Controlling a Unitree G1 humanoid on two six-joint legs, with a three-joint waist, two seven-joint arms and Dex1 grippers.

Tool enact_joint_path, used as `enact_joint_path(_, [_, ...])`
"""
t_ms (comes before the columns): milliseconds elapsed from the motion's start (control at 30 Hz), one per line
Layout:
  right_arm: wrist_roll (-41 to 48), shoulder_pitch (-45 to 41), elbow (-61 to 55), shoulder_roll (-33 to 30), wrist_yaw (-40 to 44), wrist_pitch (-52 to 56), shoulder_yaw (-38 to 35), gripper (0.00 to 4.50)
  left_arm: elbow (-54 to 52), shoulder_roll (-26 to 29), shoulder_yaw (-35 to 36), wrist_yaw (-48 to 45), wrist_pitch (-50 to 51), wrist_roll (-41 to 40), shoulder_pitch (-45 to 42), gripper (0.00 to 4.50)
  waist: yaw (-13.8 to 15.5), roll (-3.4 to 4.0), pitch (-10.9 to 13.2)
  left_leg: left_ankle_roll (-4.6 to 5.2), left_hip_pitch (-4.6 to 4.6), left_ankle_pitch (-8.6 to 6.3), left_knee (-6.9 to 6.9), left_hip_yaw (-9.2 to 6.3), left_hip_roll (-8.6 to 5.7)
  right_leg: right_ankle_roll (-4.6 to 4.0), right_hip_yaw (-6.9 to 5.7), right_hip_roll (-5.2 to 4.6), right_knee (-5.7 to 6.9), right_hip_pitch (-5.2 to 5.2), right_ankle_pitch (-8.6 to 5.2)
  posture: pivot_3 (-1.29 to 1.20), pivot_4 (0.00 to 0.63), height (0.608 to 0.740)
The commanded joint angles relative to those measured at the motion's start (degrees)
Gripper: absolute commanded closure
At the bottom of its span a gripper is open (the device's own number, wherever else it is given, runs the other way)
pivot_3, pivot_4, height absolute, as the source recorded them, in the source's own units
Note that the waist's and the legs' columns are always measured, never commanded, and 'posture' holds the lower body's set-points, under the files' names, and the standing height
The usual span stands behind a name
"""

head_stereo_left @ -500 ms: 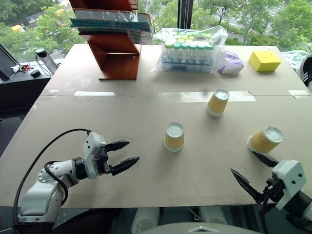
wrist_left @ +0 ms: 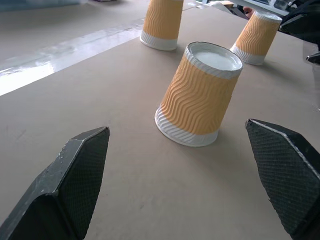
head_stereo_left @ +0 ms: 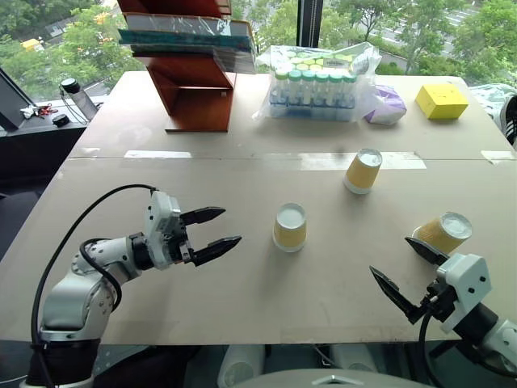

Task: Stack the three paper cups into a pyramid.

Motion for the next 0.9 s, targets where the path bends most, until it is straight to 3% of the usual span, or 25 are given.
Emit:
enact_joint_path(33, [2.42, 1.93, -3.12, -0.72, 2.99, -3.21, -0.11, 0.05, -2.63, 1.12, -2.84, -1.91, -0.30, 0.46, -3.40, 0.00, 0.19, 0.00, 0.00, 0.00, 0.00, 0.00, 0.00, -0.01, 0.00, 0.00, -0.01, 0.00, 0.00, 0.00, 0.00, 0.00, 0.150, 0.740])
enact_joint_path(467, [-0.31, 7.22, -7.21, -0.15, 1.87, -6.66, 3.25, 0.05, 4.81, -2.34, -14.63, -4.68, -2.35, 6.50, -15.78, 0.00, -0.26, -0.01, 0.00, 0.00, 0.02, 0.00, 0.01, 0.00, -0.05, 0.04, 0.03, 0.12, -0.02, 0.02, 0.01, 0.00, 0.150, 0.740])
enact_joint_path(900, [-2.23, 9.11, -8.39, 1.21, -1.39, -7.59, 5.06, 0.05, 18.10, -12.06, -21.56, -3.61, -10.98, 15.62, -22.61, 0.00, -0.03, -0.02, -0.02, 0.01, 0.00, 0.01, 0.04, -0.03, -0.17, 0.08, 0.01, 0.12, -0.01, 0.03, 0.04, 0.00, 0.150, 0.740])
